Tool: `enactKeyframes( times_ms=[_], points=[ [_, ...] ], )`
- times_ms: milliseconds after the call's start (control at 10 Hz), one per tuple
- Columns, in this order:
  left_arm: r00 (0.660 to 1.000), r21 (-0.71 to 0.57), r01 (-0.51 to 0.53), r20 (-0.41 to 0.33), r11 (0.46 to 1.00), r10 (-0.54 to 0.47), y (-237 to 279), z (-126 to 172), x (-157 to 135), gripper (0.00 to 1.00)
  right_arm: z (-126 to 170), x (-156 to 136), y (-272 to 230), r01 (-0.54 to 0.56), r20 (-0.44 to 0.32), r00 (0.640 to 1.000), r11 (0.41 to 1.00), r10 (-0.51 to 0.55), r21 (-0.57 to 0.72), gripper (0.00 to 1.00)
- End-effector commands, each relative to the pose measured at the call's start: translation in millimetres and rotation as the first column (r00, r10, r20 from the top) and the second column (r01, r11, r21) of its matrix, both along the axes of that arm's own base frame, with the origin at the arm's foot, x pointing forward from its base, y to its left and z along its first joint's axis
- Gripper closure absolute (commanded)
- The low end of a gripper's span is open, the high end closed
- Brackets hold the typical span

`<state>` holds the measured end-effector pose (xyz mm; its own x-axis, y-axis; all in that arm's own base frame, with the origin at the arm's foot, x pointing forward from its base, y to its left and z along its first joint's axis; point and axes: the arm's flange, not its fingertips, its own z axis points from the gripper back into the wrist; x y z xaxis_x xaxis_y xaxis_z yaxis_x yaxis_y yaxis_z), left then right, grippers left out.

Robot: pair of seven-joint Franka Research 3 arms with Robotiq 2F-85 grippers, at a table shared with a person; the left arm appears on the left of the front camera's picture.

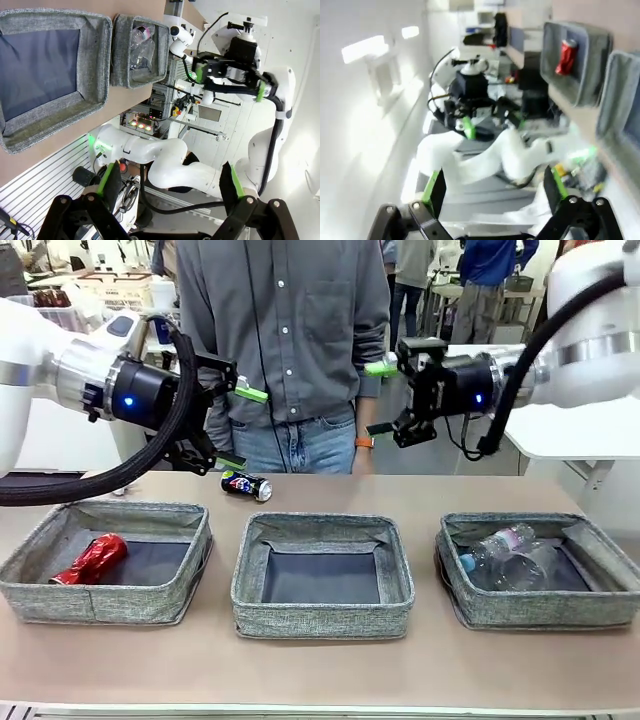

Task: Sort the waste into the appropriate baskets.
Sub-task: Place the picked waste into the Fabric basket indicated by the person.

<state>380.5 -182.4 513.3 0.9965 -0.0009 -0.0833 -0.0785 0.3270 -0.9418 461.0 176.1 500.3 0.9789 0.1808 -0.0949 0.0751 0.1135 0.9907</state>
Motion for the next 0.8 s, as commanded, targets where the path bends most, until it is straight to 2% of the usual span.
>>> enactKeyframes(
  times_ms=[0, 700],
  points=[
    [1.000, 0.007, 0.002, 0.002, 1.000, -0.002, -0.4, 0.9, -0.2, 0.00, -12.2, -6.6, 1.9, -0.007, 0.154, 0.988, 1.000, 0.005, 0.016, 0.00],
    [1.000, 0.007, 0.002, 0.002, 1.000, -0.002, -0.4, 0.9, -0.2, 0.00, -12.2, -6.6, 1.9, -0.007, 0.154, 0.988, 1.000, 0.005, 0.016, 0.00]
  ],
)
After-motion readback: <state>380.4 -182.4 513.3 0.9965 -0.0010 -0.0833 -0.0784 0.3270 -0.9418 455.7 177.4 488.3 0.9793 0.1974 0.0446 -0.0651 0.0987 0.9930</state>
